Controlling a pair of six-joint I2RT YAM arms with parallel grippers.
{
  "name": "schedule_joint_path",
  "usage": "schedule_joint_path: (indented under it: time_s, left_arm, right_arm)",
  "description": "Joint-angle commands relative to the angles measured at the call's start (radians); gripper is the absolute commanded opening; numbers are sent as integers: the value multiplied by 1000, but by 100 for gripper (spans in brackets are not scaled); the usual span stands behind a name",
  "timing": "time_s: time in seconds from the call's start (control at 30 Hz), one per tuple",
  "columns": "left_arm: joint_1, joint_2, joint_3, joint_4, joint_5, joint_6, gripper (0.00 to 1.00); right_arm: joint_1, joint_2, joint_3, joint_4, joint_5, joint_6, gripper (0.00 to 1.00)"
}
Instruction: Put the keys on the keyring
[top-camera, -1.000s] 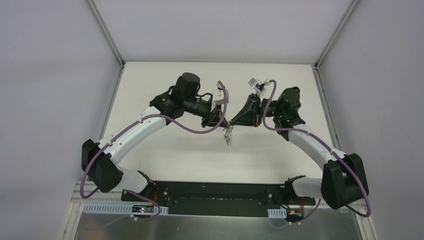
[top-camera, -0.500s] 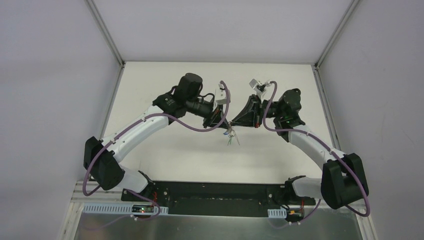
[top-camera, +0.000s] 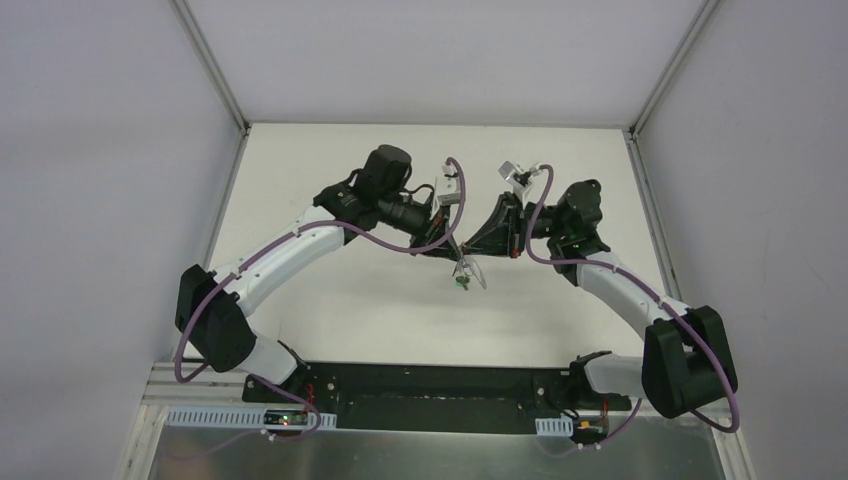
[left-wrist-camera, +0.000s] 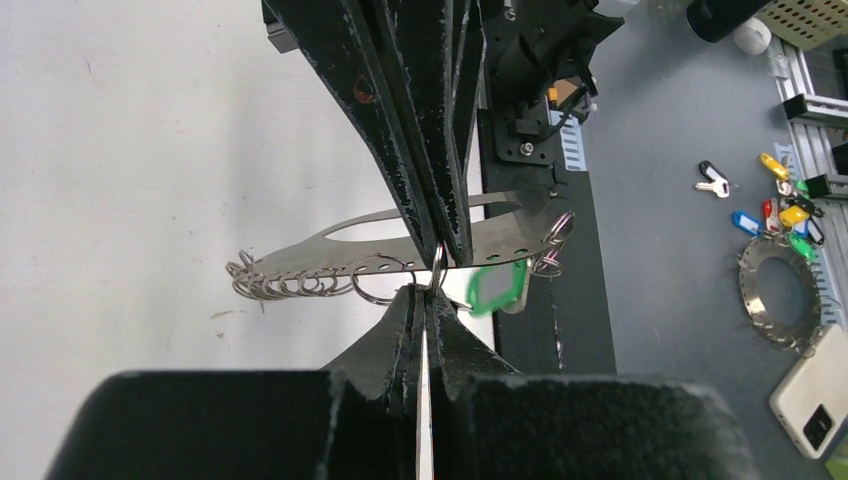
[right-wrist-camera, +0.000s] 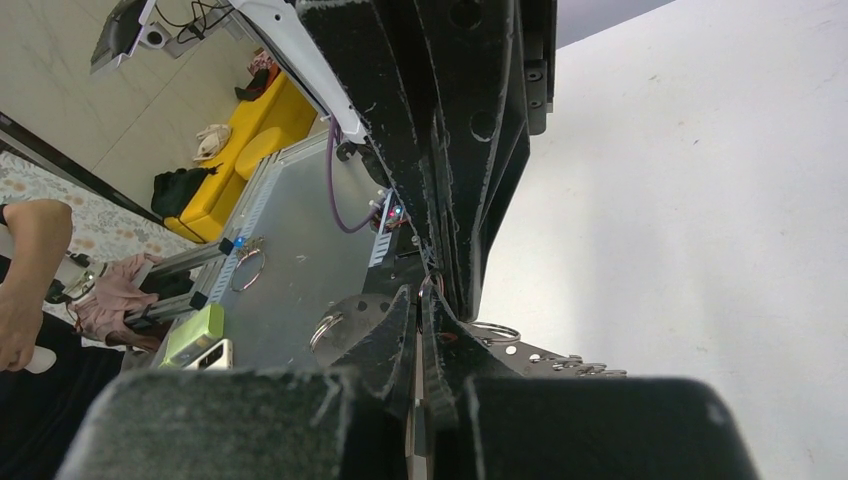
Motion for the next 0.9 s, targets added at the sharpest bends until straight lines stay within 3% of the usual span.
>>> schedule_joint_path:
  time_s: [0.0, 0.27, 0.43, 0.87]
  left_arm:
    - [-14, 22, 60, 110, 30, -46, 0]
    - [-3, 33, 44, 177, 50, -93, 0]
    - [24, 11, -25, 321, 59, -199, 1]
    - [42, 16, -90, 495, 95, -349, 12]
  right_arm:
    - [22, -12, 3, 59, -12, -15, 0]
    - [12, -25, -1, 56, -15, -17, 0]
    - [-4, -42, 1, 57, -21, -10, 0]
    - [-10, -45, -7, 93, -18, 23, 0]
